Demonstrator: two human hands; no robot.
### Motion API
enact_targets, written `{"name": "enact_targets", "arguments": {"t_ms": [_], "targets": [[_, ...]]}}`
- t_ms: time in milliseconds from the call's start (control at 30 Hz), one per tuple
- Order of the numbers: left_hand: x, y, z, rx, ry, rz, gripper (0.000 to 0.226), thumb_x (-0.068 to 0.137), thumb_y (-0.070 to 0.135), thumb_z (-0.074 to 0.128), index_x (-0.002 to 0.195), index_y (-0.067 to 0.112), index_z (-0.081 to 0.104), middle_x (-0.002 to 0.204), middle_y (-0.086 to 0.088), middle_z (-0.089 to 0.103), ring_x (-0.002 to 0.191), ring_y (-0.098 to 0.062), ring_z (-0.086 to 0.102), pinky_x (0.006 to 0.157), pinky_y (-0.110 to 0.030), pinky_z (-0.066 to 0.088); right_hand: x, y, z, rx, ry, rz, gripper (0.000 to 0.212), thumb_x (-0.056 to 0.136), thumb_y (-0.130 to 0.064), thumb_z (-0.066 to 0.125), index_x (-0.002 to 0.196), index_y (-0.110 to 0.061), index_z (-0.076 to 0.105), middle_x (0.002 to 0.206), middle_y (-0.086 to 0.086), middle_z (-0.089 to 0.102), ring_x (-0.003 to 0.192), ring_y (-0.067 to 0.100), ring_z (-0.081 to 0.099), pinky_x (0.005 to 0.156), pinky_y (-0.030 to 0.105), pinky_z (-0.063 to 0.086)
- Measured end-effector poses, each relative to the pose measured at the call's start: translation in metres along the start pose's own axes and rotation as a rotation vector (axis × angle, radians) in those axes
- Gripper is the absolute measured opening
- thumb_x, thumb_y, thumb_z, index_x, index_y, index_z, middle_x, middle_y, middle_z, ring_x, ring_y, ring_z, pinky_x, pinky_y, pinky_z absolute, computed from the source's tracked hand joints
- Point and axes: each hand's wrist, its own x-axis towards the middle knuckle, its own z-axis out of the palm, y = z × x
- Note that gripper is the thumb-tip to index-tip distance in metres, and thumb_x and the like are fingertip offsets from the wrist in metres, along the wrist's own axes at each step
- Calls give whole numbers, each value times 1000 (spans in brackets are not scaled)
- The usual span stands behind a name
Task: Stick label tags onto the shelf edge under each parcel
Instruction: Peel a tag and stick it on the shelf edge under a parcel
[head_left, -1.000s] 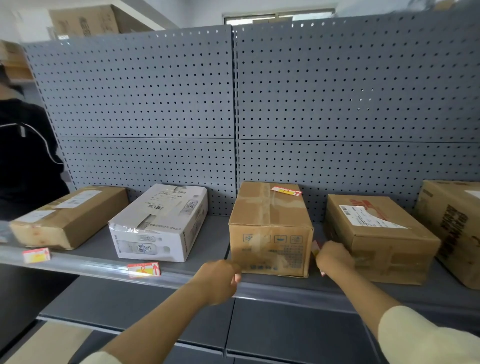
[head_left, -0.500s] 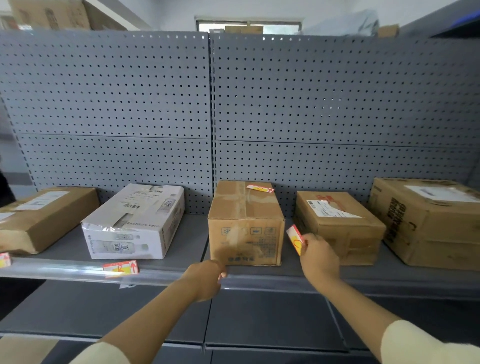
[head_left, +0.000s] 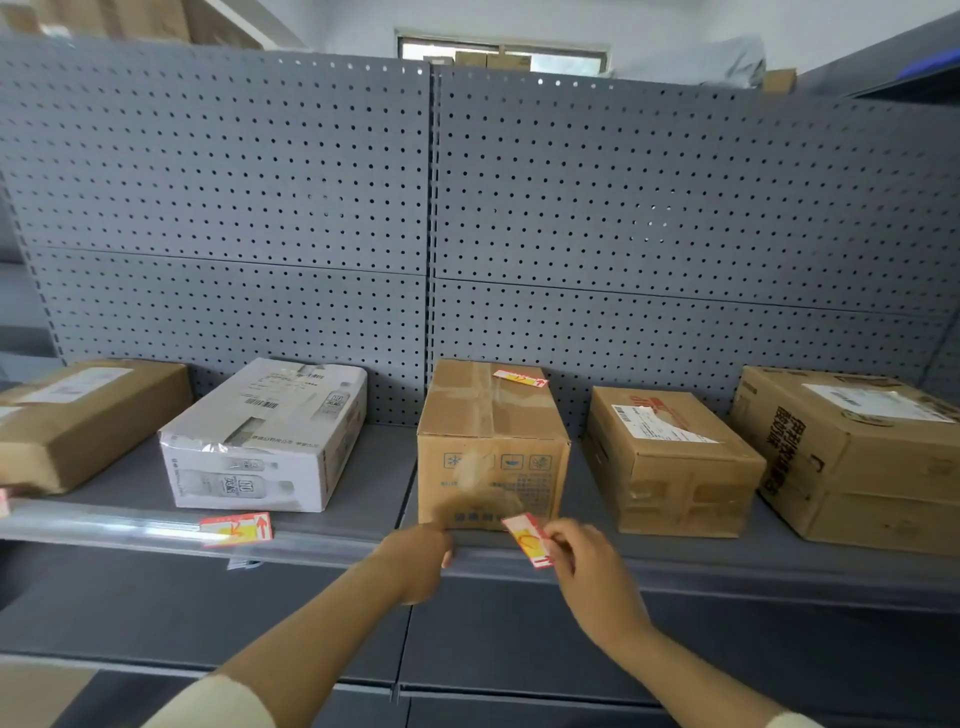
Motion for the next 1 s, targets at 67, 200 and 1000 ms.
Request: {"name": "enact_targets", "arguments": {"t_ms": [67,200,1000], "targets": [[-2,2,1,10,3,-1,38,88,4,46,123,16,57,132,-8,51,114,-32,57,93,-42,50,9,-8,13,48,-54,-17,6,94,-20,55,97,-21,60,92,-1,61,81,13,56,67,30,49],[-4,1,5,-1,12,-4,41,87,2,47,124,16,56,135,-7,48,115,-33,57,90,-42,50,30,-23,35,102,-131,-18,8,92,-16,57,87,-21,60,89,-4,63,79,12,56,69,36,52],[-22,-2,-17,-48,114,39,38,90,10,52,125,24,54,132,1,52,120,-23,53,97,-36,46,35,-36,19,-285,-190,-240,29,98,-19,46,121,-18,63,119,-1,61,109,18,53,90,29,47]]}}
